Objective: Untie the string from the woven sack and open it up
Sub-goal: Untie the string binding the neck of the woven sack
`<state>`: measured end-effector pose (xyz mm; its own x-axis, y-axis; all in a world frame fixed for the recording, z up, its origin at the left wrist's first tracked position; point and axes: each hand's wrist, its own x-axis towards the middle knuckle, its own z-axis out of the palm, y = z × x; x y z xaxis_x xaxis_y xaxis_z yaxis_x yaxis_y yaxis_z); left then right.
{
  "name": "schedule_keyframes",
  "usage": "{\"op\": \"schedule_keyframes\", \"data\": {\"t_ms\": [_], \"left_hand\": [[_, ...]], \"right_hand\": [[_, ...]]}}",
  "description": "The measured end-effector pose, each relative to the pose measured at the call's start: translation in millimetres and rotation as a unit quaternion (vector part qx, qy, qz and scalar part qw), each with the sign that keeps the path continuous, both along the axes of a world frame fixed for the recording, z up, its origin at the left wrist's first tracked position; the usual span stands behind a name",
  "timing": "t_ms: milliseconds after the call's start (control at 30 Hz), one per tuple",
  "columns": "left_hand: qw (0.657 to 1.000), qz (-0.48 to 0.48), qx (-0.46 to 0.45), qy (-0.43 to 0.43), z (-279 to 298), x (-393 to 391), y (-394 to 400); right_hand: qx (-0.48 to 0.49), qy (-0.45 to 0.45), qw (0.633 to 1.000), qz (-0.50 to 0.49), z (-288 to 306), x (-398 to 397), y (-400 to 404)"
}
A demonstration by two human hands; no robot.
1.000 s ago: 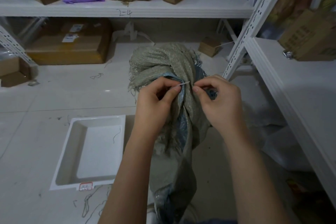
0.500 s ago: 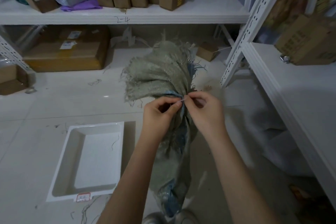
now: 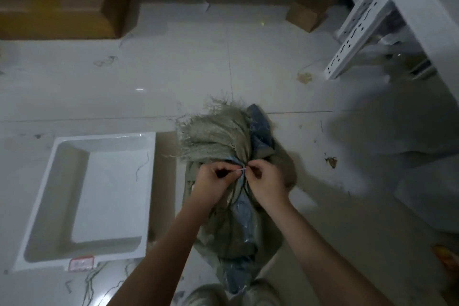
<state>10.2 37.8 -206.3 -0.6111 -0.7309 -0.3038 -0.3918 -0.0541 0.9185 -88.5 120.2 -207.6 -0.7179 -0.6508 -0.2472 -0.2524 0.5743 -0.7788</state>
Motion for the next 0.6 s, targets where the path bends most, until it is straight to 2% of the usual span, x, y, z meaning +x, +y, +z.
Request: {"op": "schedule_keyframes", "data": {"t_ms": [167, 233, 300, 400, 433, 500, 533, 600], "left_hand": [[0.999, -0.001, 0.028, -0.023, -40.1, 0.2, 3.5], [0.999, 0.021, 0.034, 0.0, -37.1, 0.7, 5.9], [0.999, 0.051, 0.014, 0.007, -29.4, 0.5, 7.9], [0.991, 0.092, -0.089, -0.036, -17.3, 0.9, 11.1], [0.981, 0.101, -0.156, -0.063, -13.1, 1.4, 11.8], [0.938, 0.111, -0.308, -0.111, -5.4, 3.0, 11.8], [0.923, 0.122, -0.347, -0.111, -1.4, 4.3, 11.1], [0.921, 0.142, -0.351, -0.09, 4.4, 8.2, 8.7]], "right_hand": [[0.063, -0.019, 0.998, 0.014, -46.2, 7.3, 5.3], [0.063, 0.034, 0.997, 0.0, -50.3, 9.8, 10.6], [0.019, 0.099, 0.995, -0.023, -42.7, 15.0, 16.0], [-0.048, 0.219, 0.974, 0.02, -26.7, 21.7, 19.2], [-0.052, 0.258, 0.963, 0.063, -23.7, 22.0, 18.1], [-0.044, 0.314, 0.936, 0.153, -23.0, 20.3, 13.7], [-0.033, 0.331, 0.925, 0.183, -24.4, 19.5, 11.9], [0.002, 0.341, 0.919, 0.199, -27.2, 19.1, 10.3]]}}
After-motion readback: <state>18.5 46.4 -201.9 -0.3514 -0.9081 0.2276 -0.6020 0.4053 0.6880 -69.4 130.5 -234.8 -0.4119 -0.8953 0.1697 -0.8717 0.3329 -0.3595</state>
